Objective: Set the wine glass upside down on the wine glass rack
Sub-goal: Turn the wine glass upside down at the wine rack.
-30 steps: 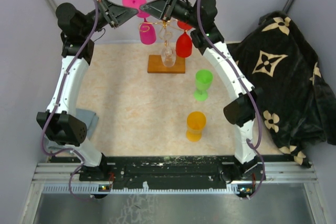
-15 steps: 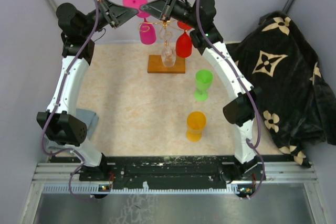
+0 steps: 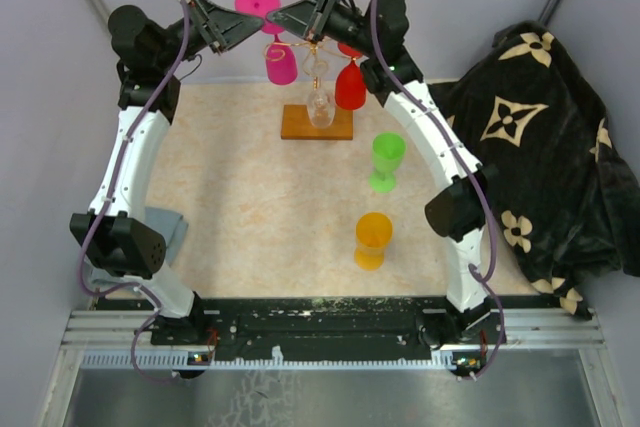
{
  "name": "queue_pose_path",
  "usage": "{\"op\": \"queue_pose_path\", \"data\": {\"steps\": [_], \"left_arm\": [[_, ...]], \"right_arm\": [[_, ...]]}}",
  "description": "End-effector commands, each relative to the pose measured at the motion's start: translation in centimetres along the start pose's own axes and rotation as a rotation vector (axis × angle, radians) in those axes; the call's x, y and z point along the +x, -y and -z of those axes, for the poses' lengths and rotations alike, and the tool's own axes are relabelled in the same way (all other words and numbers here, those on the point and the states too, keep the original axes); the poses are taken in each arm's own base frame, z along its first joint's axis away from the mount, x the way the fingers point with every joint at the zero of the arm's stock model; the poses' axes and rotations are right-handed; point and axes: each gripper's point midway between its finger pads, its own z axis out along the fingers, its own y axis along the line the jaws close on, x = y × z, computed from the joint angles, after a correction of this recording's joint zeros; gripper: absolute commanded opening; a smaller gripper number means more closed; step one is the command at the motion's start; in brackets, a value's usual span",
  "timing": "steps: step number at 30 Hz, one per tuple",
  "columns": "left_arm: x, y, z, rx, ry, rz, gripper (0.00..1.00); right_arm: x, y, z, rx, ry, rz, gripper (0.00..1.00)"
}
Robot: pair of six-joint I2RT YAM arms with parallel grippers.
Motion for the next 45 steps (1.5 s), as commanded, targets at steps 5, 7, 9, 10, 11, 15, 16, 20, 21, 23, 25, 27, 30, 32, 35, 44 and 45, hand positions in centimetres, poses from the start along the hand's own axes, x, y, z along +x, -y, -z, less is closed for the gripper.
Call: {"op": "queue_pose_path", "data": {"steps": [5, 7, 9, 10, 11, 15, 16, 20, 21, 23, 25, 27, 30, 32, 35, 44, 45], "left_arm": [[-1.5, 0.6, 1.6, -0.011, 0.041, -0.066, 0.46], [-1.6, 0.5, 1.8, -0.015, 0.044, -0.070, 0.49], [-1.8, 0.5, 2.0, -0.016, 0.047, -0.076, 0.49], [-1.9, 0.5, 2.0, -0.017, 0.049, -0.078, 0.48], [-1.9, 0.5, 2.0, -0.017, 0.050, -0.078, 0.48], [-2.2, 0.5, 2.2, -0.017, 0.051, -0.081, 0.48], [-2.2, 0.6, 2.2, -0.014, 0.051, -0.085, 0.48], [-2.4, 0.7, 2.3, -0.015, 0.055, -0.091, 0.48], [-2.4, 0.7, 2.3, -0.015, 0.055, -0.091, 0.48], [-2.4, 0.6, 2.3, -0.016, 0.054, -0.089, 0.47], [-2.4, 0.6, 2.4, -0.016, 0.054, -0.093, 0.47], [-2.4, 0.6, 2.4, -0.016, 0.055, -0.094, 0.46], [-2.4, 0.6, 2.5, -0.018, 0.056, -0.096, 0.46], [-2.4, 0.5, 2.5, -0.019, 0.054, -0.095, 0.46], [-2.2, 0.4, 2.6, -0.021, 0.052, -0.095, 0.46], [-2.1, 0.4, 3.0, -0.030, 0.057, -0.098, 0.45], [-2.1, 0.4, 3.0, -0.030, 0.058, -0.097, 0.45]], "right_arm": [[-4.4, -3.0, 1.6, -0.043, 0.112, 0.095, 0.00], [-4.9, -2.6, 1.7, -0.038, 0.123, 0.097, 0.00], [-5.3, -2.4, 1.8, -0.041, 0.131, 0.099, 0.00], [-5.5, -2.2, 1.8, -0.040, 0.133, 0.099, 0.00], [-5.8, -2.1, 1.8, -0.041, 0.138, 0.103, 0.00], [-6.5, -1.2, 1.8, -0.039, 0.156, 0.115, 0.00], [-6.6, -1.1, 1.8, -0.041, 0.160, 0.120, 0.00], [-7.3, 0.1, 2.0, -0.034, 0.181, 0.134, 0.00], [-7.5, 0.3, 2.0, -0.034, 0.188, 0.138, 0.00], [-7.8, 0.7, 2.1, -0.036, 0.198, 0.150, 0.00], [-7.9, 1.3, 2.1, -0.039, 0.205, 0.155, 0.00], [-8.0, 1.7, 2.2, -0.054, 0.211, 0.155, 0.00], [-8.0, 2.4, 2.1, -0.072, 0.221, 0.158, 0.00], [-8.0, 2.8, 2.1, -0.076, 0.229, 0.161, 0.00], [-8.0, 3.4, 1.9, -0.082, 0.239, 0.158, 0.00], [-8.0, 5.4, 1.8, -0.088, 0.258, 0.136, 0.00], [-8.0, 5.6, 1.8, -0.084, 0.260, 0.134, 0.00]]}}
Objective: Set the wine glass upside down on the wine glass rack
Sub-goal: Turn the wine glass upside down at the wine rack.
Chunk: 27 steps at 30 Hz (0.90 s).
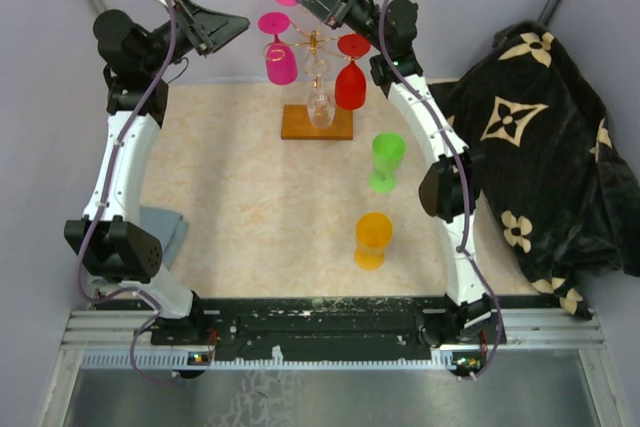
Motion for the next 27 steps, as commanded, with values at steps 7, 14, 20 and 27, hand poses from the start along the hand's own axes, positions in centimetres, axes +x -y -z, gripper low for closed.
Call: {"op": "queue_pose_path", "data": {"steps": [7, 14, 20, 27], "left_arm": [[-0.4, 1.8, 1.0, 0.028, 0.017, -0.062, 0.45], [-0.3, 1.7, 1.0, 0.028, 0.015, -0.061, 0.45], [-0.3, 1.5, 1.0, 0.026, 0.015, -0.062, 0.44], [-0.4, 1.3, 0.9, 0.031, 0.013, -0.054, 0.44]], "right_arm": [[-2.7, -1.9, -0.1, -0.072, 0.087, 0.061, 0.00], [-2.6, -1.1, -0.1, -0.065, 0.098, 0.062, 0.00], [-2.9, -0.4, -0.1, -0.034, 0.107, 0.085, 0.00], [-2.5, 0.6, -0.1, -0.038, 0.108, 0.062, 0.00]]}}
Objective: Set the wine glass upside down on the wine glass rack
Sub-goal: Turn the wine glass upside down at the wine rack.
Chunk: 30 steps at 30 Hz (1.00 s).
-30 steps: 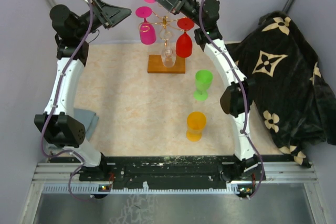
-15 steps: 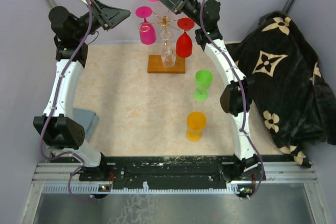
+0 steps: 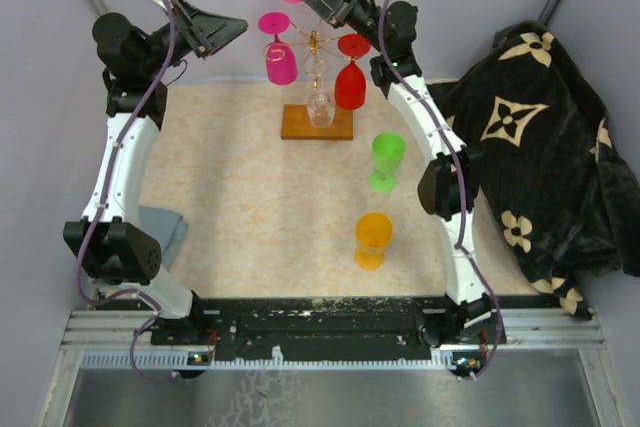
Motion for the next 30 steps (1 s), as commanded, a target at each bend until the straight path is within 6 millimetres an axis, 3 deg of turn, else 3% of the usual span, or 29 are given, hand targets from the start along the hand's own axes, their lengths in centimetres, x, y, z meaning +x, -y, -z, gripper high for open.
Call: {"op": "queue_pose_path", "data": {"steps": [1, 30], "left_arm": [[-0.5, 1.6, 0.4, 0.041, 0.009, -0.054, 0.44], [-0.4, 1.0, 0.6, 0.030, 0.010, -0.049, 0.44]], "right_arm": [[-1.6, -1.2, -0.3, -0.068, 0.056, 0.049, 0.00], [-0.2, 1.2, 0.0, -0.125, 0.082, -0.044, 0.00]]}}
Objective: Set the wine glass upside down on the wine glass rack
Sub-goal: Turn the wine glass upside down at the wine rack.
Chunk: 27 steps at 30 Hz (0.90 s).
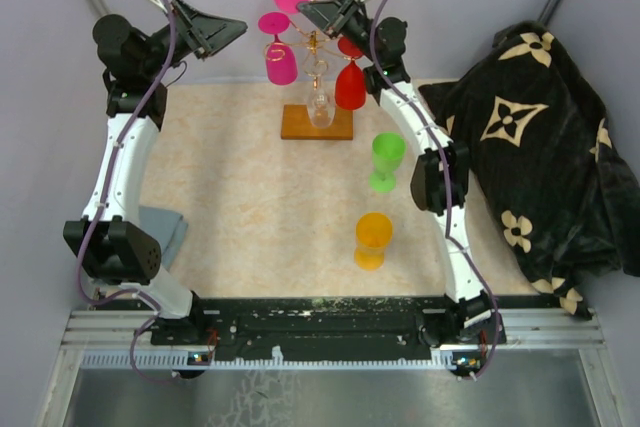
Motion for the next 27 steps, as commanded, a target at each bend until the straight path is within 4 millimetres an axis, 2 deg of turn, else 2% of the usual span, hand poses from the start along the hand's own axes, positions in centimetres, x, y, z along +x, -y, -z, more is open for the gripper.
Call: {"op": "queue_pose_path", "data": {"steps": [1, 12, 18, 21, 27], "left_arm": [[-0.4, 1.4, 0.4, 0.029, 0.011, -0.044, 0.44], [-0.3, 0.9, 0.4, 0.030, 0.010, -0.035, 0.44], [-0.3, 0.9, 0.3, 0.034, 0.011, -0.033, 0.44], [-0.4, 0.9, 0.3, 0.035, 0.010, -0.034, 0.44], [-0.5, 0.9, 0.4, 0.035, 0.013, -0.043, 0.44]], "right_arm": [[-2.3, -2.8, -0.1, -0.100, 0.061, 0.033, 0.00], [-2.1, -1.7, -0.2, -0.061, 0.055, 0.030, 0.00], [-2.0, -1.8, -0.2, -0.073, 0.056, 0.030, 0.00], [-2.1, -2.1, -0.2, -0.087, 0.061, 0.037, 0.00], [-3.0, -4.5, -0.2, -0.141, 0.074, 0.069, 0.00]]}}
